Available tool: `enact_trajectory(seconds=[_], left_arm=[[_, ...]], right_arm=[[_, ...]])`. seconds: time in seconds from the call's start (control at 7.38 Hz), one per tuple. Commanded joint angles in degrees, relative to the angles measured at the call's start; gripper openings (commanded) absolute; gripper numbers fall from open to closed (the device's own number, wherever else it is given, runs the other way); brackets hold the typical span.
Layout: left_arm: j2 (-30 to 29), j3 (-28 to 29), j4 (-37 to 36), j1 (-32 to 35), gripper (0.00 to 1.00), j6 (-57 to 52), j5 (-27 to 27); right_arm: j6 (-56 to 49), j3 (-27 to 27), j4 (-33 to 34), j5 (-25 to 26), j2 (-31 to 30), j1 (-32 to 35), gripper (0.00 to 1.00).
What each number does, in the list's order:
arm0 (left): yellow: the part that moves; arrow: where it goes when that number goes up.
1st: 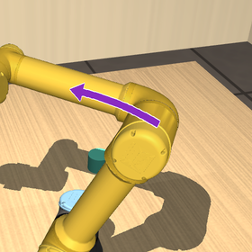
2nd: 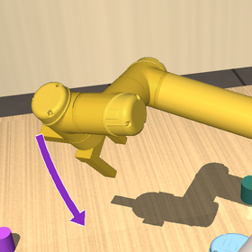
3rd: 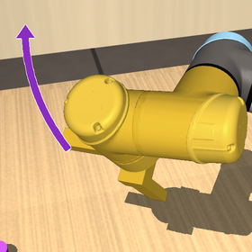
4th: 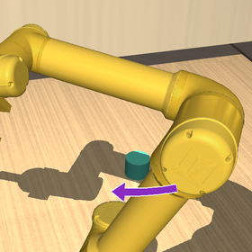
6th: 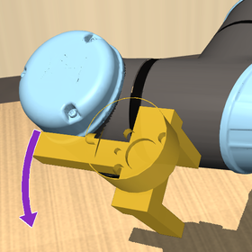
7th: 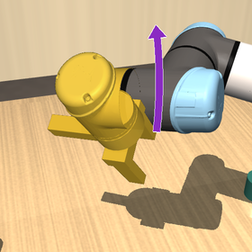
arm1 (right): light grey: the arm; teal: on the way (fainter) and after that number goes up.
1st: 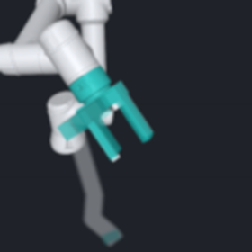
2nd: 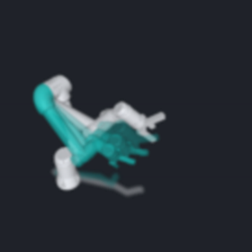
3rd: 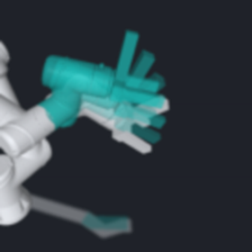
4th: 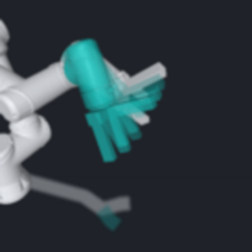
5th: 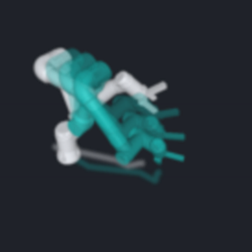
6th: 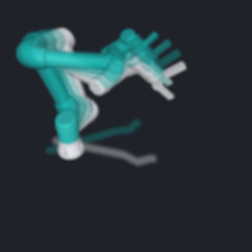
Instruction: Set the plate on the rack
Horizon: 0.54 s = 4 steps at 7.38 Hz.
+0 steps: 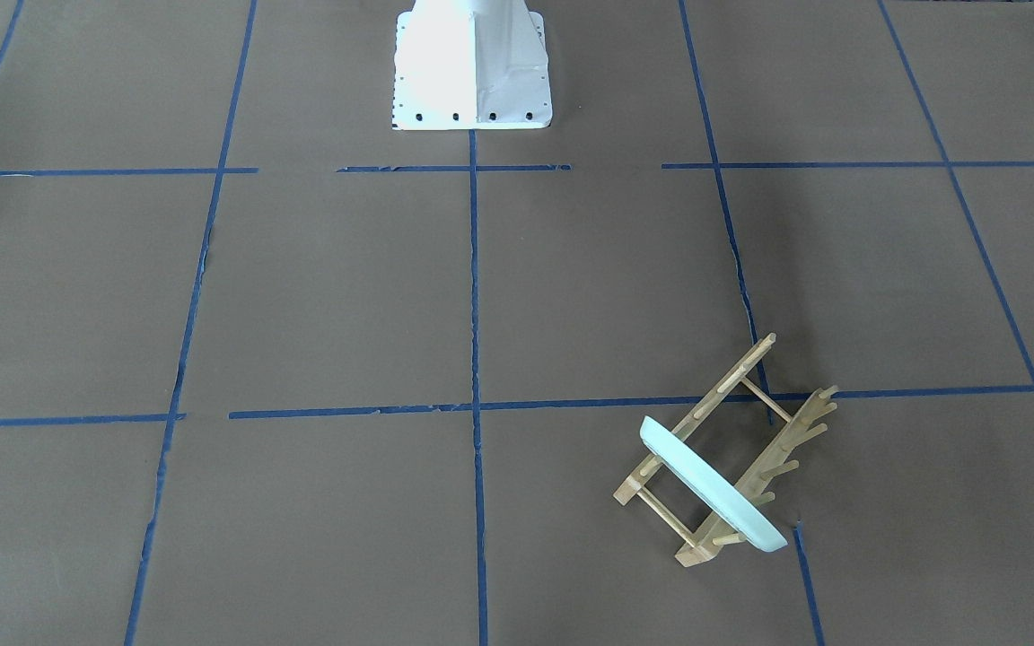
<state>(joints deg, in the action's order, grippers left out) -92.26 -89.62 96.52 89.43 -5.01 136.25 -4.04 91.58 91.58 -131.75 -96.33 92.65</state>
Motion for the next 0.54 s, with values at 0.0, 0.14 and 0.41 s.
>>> enact_trajectory(seconds=[0.0,0.14,0.41], left_arm=[[0.24,-1.16,-0.02,0.04,1.0,-0.61,-0.11],[0.24,-1.25,0.07,0.13,1.0,-0.62,-0.11],[0.59,-1.69,-0.02,0.13,1.0,-0.62,-0.11]], right_arm=[[0.0,0.0,0.0,0.0,0.0,-0.02,1.0],[0.0,0.0,0.0,0.0,0.0,-0.02,1.0],[0.0,0.0,0.0,0.0,0.0,0.07,1.0]])
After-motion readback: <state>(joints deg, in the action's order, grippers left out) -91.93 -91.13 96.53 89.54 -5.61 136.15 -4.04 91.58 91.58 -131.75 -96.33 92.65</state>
